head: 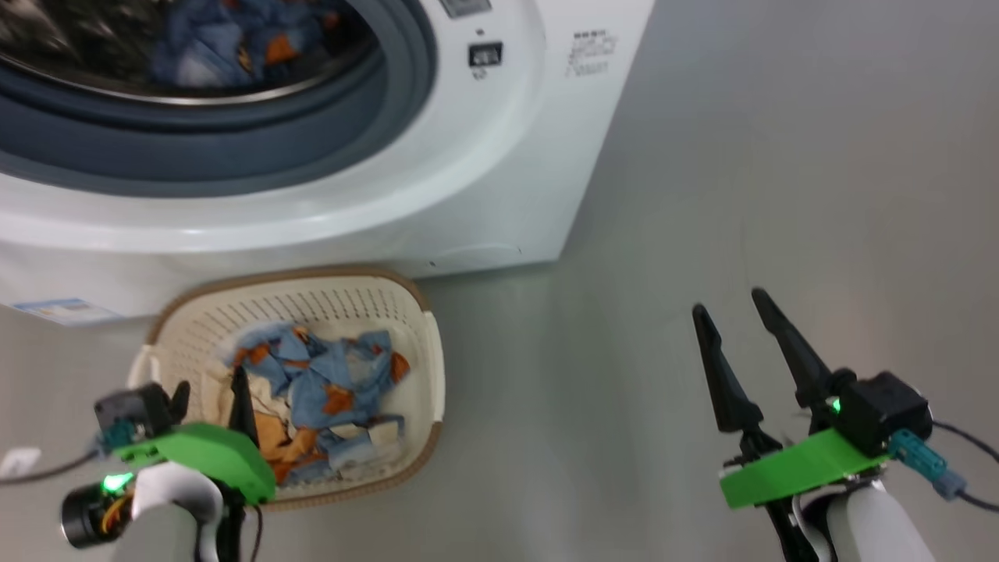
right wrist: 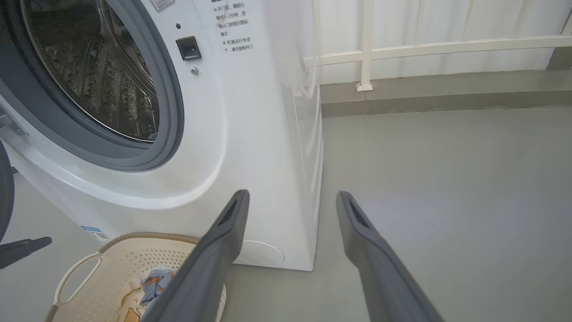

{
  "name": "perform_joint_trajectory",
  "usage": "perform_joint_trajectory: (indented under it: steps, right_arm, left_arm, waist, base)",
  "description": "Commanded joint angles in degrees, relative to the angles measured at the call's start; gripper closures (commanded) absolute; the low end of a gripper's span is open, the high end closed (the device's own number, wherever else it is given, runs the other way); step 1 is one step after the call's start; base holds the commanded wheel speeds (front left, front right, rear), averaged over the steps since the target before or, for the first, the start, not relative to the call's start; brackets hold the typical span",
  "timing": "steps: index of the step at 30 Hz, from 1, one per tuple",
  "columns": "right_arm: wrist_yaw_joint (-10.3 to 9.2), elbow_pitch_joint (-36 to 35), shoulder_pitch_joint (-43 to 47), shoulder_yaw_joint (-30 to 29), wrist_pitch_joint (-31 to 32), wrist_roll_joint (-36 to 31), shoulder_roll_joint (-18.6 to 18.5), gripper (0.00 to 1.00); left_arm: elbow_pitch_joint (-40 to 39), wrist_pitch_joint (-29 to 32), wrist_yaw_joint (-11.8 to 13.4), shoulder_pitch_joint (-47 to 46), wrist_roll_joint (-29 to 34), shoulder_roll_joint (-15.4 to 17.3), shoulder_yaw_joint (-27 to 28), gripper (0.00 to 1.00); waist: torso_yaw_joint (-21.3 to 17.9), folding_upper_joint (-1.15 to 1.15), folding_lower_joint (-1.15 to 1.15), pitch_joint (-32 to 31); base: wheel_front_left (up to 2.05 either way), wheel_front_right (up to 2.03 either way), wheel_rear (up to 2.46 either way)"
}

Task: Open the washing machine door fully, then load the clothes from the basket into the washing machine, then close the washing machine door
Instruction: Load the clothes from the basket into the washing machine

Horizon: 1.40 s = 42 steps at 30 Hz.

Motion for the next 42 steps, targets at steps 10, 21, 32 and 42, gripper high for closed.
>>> perform_joint_trajectory:
  steps: [10,21,32,42]
  right_arm:
    - [0.09,-0.8,-4.9,2.4,-0.7,2.0,0.5,0.0]
    - [0.09,-1.9,-7.7,2.4,-0.7,1.9,-1.2,0.0]
    - [0.09,-2.9,-7.8,2.0,-0.7,2.0,-2.6,0.0]
    - [0.09,-3.4,-7.8,1.6,-0.7,2.2,-3.2,0.0]
  left_arm:
    - [13.7,4.2,-2.2,-13.0,-1.6,5.5,2.0,0.0]
    - [28.8,4.6,-2.9,-23.8,-2.3,7.5,1.7,0.0]
    - [35.7,2.6,-3.2,-28.9,-3.9,8.2,2.2,0.0]
    - [37.4,2.4,-5.1,-31.3,-5.1,8.1,1.9,0.0]
  waist:
    - [-6.6,0.0,0.0,15.6]
    - [-6.5,0.0,0.0,23.3]
    - [-7.0,0.0,0.0,27.2]
    - [-6.7,0.0,0.0,29.1]
  base:
    - [0.0,0.0,0.0]
    - [0.0,0.0,0.0]
    - [0.0,0.0,0.0]
    - [0.0,0.0,0.0]
